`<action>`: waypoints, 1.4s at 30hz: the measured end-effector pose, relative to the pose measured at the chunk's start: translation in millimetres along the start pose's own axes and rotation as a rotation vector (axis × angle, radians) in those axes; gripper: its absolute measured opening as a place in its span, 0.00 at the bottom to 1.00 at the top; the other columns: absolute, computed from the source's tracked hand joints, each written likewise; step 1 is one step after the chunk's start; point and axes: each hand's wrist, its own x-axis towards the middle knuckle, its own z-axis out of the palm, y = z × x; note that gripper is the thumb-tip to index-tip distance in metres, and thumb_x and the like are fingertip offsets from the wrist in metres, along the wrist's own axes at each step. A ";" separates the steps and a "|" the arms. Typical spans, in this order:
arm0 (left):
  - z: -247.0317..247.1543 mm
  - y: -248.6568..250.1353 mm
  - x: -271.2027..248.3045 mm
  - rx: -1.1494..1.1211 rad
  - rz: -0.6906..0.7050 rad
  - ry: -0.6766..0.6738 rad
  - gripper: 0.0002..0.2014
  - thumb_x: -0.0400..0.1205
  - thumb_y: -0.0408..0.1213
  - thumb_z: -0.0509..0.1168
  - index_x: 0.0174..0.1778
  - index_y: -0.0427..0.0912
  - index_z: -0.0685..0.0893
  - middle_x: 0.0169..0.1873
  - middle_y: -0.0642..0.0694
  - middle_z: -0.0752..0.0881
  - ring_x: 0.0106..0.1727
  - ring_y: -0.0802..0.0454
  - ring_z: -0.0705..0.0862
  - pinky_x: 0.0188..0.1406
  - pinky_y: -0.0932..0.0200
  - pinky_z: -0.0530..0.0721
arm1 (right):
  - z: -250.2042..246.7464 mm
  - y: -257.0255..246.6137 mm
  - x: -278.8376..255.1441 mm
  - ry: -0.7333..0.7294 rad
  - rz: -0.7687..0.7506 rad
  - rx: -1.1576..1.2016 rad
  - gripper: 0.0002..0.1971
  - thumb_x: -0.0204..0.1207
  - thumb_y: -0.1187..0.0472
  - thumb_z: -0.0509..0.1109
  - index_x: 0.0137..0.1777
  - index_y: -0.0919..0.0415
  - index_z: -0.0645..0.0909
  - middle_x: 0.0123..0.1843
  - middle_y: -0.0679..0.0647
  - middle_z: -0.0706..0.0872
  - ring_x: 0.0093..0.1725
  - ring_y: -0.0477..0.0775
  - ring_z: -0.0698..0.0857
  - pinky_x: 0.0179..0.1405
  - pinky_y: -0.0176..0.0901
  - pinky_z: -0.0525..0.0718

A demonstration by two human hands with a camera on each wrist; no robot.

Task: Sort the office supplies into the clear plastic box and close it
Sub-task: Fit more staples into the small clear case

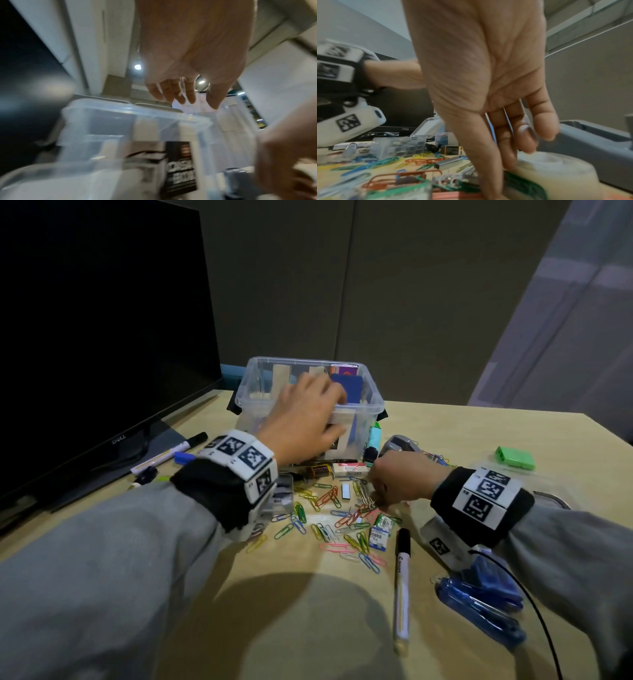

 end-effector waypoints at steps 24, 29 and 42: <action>63.8 50.8 22.9 -0.017 -0.177 -0.724 0.08 0.67 0.28 0.76 0.37 0.38 0.83 0.37 0.41 0.85 0.41 0.44 0.88 0.35 0.55 0.85 | -2.5 22.1 -15.1 0.269 0.038 0.476 0.11 0.81 0.68 0.59 0.57 0.59 0.79 0.47 0.57 0.86 0.47 0.57 0.84 0.48 0.48 0.82; 65.4 45.1 18.9 -0.044 -0.150 -0.661 0.07 0.71 0.30 0.73 0.35 0.38 0.80 0.35 0.41 0.83 0.40 0.43 0.85 0.32 0.57 0.80 | -4.8 29.7 -16.0 0.303 0.080 0.771 0.07 0.85 0.65 0.60 0.51 0.58 0.80 0.42 0.54 0.90 0.32 0.44 0.83 0.27 0.29 0.74; 44.4 20.3 8.2 -0.284 -0.107 -0.402 0.03 0.81 0.34 0.66 0.48 0.38 0.82 0.40 0.50 0.83 0.43 0.51 0.83 0.35 0.65 0.77 | -4.3 22.0 -18.9 0.363 0.056 1.155 0.05 0.75 0.72 0.73 0.49 0.64 0.85 0.37 0.61 0.89 0.33 0.52 0.89 0.43 0.61 0.87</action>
